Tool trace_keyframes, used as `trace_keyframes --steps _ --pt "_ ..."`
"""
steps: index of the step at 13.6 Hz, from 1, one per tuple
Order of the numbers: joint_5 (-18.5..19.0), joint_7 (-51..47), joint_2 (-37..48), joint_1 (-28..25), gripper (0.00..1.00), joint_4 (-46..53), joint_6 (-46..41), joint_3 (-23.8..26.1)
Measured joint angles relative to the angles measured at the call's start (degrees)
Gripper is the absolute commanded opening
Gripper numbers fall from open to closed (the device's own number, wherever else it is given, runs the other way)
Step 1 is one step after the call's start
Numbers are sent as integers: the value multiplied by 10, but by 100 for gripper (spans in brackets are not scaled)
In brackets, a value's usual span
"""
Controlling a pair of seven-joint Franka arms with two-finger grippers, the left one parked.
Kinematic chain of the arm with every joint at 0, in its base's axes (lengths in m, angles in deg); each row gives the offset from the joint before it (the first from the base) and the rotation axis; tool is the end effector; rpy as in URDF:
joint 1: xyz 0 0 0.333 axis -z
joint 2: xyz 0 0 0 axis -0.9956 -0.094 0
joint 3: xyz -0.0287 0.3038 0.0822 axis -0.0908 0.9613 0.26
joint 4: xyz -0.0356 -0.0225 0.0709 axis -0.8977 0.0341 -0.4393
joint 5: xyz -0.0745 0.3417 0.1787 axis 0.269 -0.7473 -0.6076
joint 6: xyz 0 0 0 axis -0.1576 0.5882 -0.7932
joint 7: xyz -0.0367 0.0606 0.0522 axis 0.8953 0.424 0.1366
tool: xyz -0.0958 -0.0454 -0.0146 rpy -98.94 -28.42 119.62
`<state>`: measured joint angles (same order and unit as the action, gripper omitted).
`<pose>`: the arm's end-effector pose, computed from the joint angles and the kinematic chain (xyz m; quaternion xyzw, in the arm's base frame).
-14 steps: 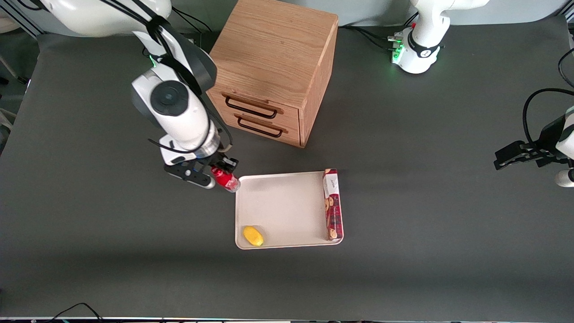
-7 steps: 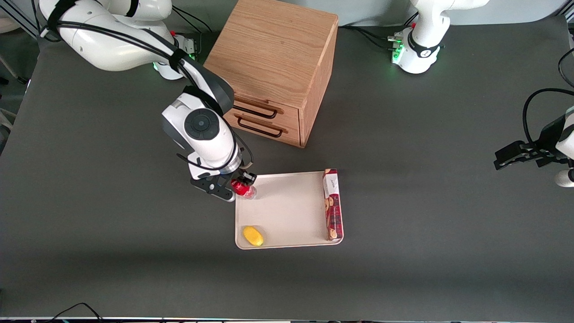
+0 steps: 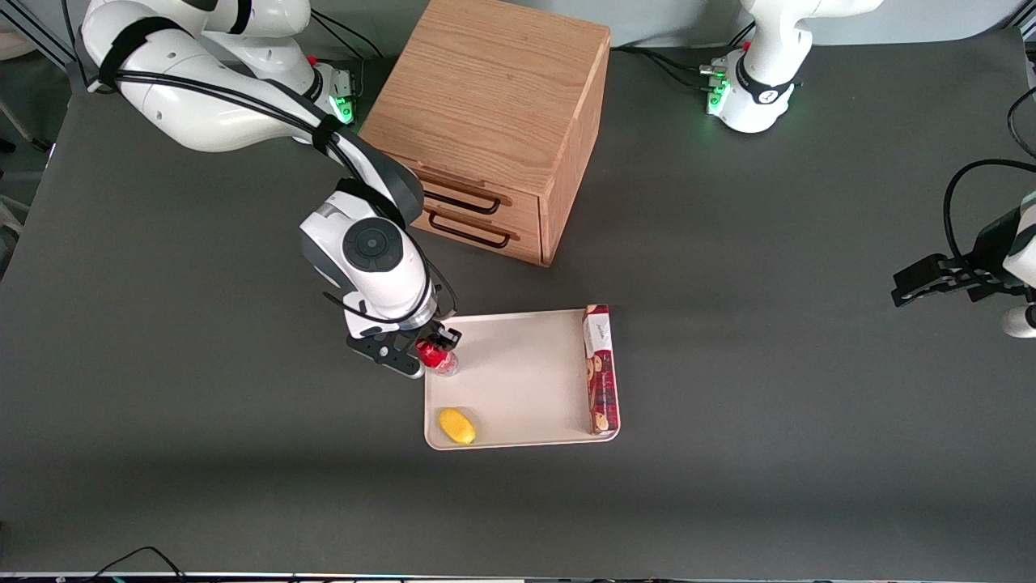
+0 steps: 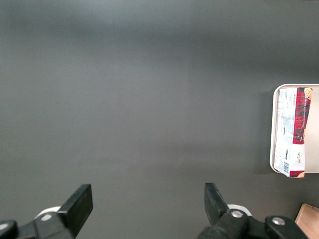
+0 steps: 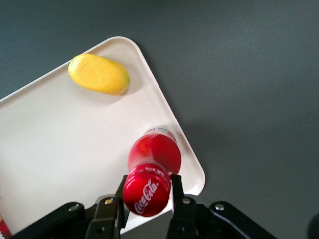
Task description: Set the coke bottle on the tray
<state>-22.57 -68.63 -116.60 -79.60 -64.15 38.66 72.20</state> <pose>0.6017 0.3499 0.3082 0.9732 -0.2268 0.0376 0.0035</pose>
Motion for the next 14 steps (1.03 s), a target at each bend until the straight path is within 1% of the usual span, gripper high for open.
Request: trace_keyframes --steps 1,2,3,4,5,14 --pt "0 0 0 -1 0 1 0 0" --pt "0 -1 0 -2 31 1 0 -1" --pt "0 -1 0 -2 68 1 0 -2" --pt "0 -1 0 -2 92 2 0 -2" --pt "0 -2 0 -2 100 2 0 -2" --pt "0 -5 0 -3 100 8 0 -2"
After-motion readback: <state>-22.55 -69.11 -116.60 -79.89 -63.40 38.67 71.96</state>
